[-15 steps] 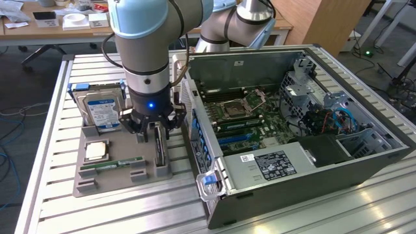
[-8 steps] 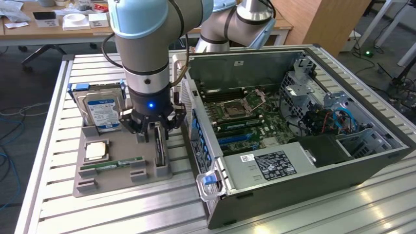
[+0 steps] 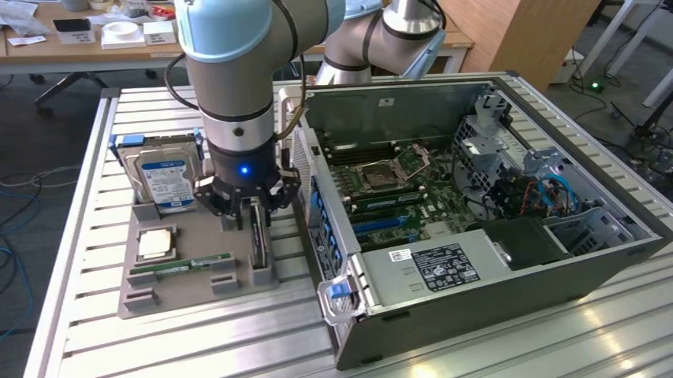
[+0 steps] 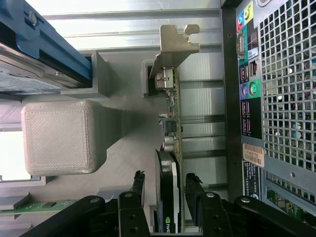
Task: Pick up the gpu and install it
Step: 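Pick up the gpu and move the gpu toward the slot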
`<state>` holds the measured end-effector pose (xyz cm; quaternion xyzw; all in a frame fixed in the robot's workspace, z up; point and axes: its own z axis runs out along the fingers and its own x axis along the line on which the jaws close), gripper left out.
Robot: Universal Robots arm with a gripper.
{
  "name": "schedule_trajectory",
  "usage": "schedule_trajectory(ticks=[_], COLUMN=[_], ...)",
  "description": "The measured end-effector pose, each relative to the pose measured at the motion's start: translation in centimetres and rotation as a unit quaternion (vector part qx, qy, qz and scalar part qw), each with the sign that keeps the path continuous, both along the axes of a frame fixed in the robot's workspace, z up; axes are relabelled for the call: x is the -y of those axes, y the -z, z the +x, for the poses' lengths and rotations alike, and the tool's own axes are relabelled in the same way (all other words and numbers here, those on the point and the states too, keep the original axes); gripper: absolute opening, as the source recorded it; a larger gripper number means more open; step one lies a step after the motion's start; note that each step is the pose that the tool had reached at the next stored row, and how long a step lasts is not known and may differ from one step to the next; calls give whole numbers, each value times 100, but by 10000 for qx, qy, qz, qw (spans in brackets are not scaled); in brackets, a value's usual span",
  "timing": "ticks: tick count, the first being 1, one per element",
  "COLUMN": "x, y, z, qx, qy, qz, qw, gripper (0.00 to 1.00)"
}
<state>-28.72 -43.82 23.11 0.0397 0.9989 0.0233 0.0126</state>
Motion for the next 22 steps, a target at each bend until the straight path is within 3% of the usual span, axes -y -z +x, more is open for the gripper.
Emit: schedule_trajectory(ticks=[22], x=[18], y=[-13], z=[0], qx=[-1], qy=[-1], qz=[-1], qw=[10000], gripper=[46])
